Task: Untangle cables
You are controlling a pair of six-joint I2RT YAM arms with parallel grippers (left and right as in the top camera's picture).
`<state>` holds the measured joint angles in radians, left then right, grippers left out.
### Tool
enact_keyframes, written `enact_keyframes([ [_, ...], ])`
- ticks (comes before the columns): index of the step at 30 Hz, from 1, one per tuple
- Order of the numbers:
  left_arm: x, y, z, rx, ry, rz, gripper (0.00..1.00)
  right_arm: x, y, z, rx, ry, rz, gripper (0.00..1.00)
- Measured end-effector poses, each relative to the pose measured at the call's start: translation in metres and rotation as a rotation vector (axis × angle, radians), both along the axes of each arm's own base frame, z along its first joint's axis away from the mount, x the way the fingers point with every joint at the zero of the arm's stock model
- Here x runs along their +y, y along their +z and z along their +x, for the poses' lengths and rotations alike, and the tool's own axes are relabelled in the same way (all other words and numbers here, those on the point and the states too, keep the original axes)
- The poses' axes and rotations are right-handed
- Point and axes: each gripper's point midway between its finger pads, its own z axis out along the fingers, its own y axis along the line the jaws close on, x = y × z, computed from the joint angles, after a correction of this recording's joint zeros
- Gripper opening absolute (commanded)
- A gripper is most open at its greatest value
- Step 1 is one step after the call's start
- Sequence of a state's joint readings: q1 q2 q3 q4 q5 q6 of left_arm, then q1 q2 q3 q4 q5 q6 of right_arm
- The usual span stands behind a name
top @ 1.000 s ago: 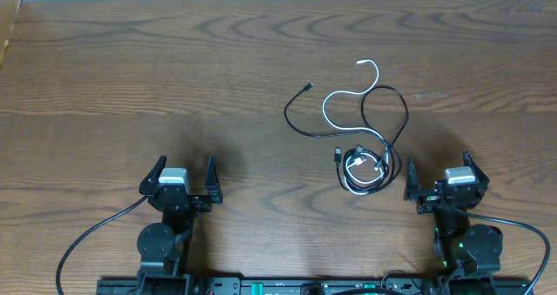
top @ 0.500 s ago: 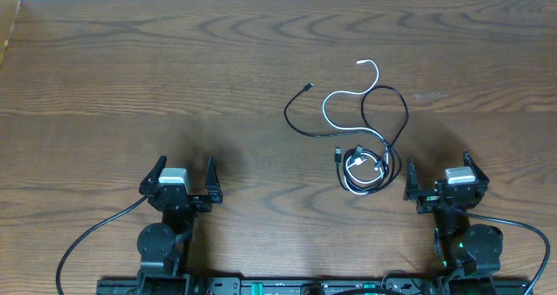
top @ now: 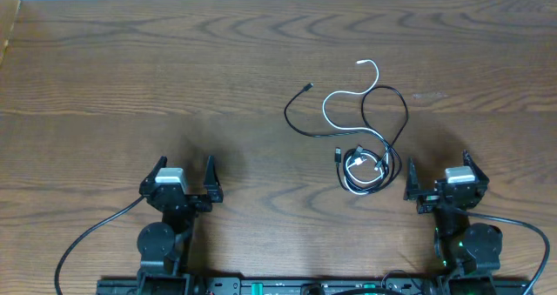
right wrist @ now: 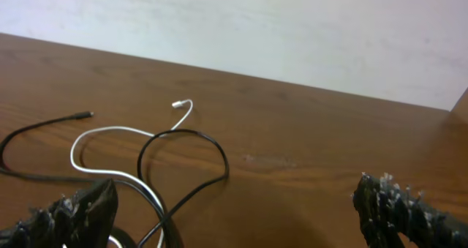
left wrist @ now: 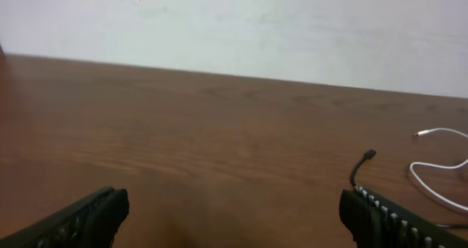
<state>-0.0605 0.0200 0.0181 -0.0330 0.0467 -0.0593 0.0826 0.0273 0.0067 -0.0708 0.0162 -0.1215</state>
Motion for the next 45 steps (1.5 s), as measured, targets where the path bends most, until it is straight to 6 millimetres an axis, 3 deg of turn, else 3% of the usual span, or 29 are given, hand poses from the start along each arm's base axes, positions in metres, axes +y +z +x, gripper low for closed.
enact_keyframes([
  [10,0.002,-0.038,-0.004,0.267,0.026,-0.036,0.98,-0.004,-0.026,0.004,0.16,-0.031,0.024,0.99],
  [19,-0.008,-0.014,0.009,0.473,-0.017,-0.056,0.98,0.0,-0.007,0.016,0.339,-0.038,0.091,0.99],
  [25,-0.02,-0.011,0.007,0.745,-0.068,-0.075,0.98,0.007,-0.015,0.016,0.579,-0.02,0.095,0.99],
  [31,-0.031,-0.001,-0.013,1.037,-0.096,-0.132,0.98,0.011,-0.027,0.006,0.841,-0.017,0.087,0.99],
  [42,-0.035,-0.012,-0.013,1.143,-0.085,-0.173,0.98,0.028,-0.017,0.013,0.911,0.064,0.132,0.99],
  [45,-0.04,-0.005,0.006,1.066,-0.112,-0.188,0.98,0.032,-0.015,0.013,0.909,0.087,0.145,0.99],
])
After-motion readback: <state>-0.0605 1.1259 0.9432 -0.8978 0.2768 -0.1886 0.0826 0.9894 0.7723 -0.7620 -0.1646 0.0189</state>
